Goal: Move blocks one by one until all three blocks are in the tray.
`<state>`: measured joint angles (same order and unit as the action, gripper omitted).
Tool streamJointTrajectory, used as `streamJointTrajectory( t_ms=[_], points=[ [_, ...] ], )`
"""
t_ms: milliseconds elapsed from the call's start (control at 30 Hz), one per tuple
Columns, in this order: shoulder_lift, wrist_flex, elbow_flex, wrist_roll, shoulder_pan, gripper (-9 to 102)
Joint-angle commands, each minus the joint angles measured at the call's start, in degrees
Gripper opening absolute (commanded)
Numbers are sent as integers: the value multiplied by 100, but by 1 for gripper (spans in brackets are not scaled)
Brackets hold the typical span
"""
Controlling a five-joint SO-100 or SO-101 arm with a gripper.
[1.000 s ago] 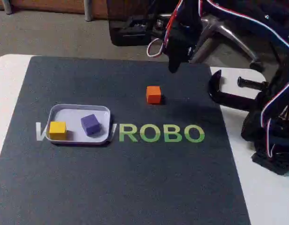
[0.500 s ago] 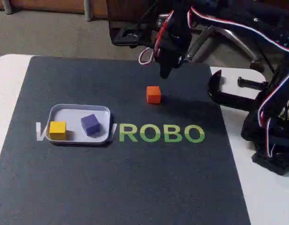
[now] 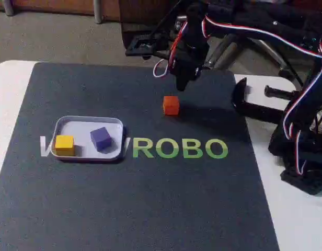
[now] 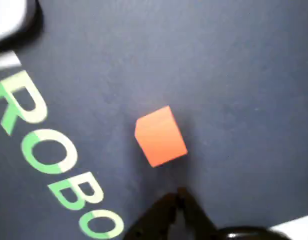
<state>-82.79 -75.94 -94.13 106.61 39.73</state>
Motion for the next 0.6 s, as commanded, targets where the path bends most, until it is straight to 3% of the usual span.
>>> streamJointTrajectory(
  t_ms=[0, 400, 567],
  points=[
    [-246, 229, -229, 141, 53, -8],
    [-352, 554, -545, 79, -132, -7],
    [-387, 554, -562, 70, -158, 0]
  ],
)
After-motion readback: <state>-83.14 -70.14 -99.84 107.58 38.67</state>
